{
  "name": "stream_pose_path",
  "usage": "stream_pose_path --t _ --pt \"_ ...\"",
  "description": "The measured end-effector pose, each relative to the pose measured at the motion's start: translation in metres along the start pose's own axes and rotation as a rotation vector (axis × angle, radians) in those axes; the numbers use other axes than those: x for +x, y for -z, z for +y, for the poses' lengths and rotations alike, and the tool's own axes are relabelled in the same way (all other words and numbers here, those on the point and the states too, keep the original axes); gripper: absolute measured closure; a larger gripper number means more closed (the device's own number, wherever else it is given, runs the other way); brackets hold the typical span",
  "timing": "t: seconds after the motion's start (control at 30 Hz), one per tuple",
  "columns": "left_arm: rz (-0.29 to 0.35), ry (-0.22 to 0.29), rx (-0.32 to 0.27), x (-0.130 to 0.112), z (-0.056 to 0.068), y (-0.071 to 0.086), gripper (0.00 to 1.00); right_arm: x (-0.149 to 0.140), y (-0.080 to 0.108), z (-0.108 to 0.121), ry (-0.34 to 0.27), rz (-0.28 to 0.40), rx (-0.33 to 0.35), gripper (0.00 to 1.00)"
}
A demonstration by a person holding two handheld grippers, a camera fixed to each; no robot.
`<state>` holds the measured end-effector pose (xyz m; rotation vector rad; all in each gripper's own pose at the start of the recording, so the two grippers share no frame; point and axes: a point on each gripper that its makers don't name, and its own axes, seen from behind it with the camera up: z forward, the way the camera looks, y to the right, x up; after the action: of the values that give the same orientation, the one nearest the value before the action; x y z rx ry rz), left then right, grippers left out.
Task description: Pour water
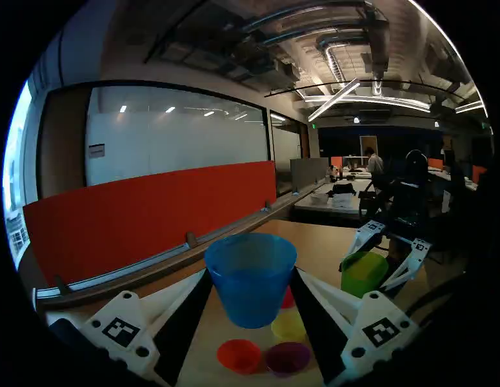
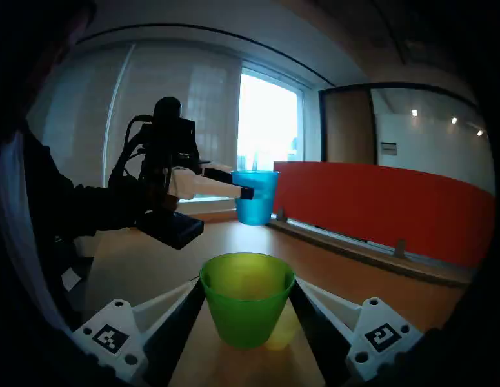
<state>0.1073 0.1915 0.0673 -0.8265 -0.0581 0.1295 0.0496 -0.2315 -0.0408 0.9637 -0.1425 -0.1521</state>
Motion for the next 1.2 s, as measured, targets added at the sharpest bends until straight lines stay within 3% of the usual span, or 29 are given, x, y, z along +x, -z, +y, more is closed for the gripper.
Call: stream_pose_path --t 0.5,1.2 --pt "0.026 -0.038 0.016 0.019 -0.003 0.007 0.17 0.009 -0.02 -0.014 0.005 0.005 0.053 0.08" --pt "0.048 -0.208 0.056 0.045 0.0 0.035 0.17 0.03 -0.048 -0.035 0.014 0.031 0.132 0.08"
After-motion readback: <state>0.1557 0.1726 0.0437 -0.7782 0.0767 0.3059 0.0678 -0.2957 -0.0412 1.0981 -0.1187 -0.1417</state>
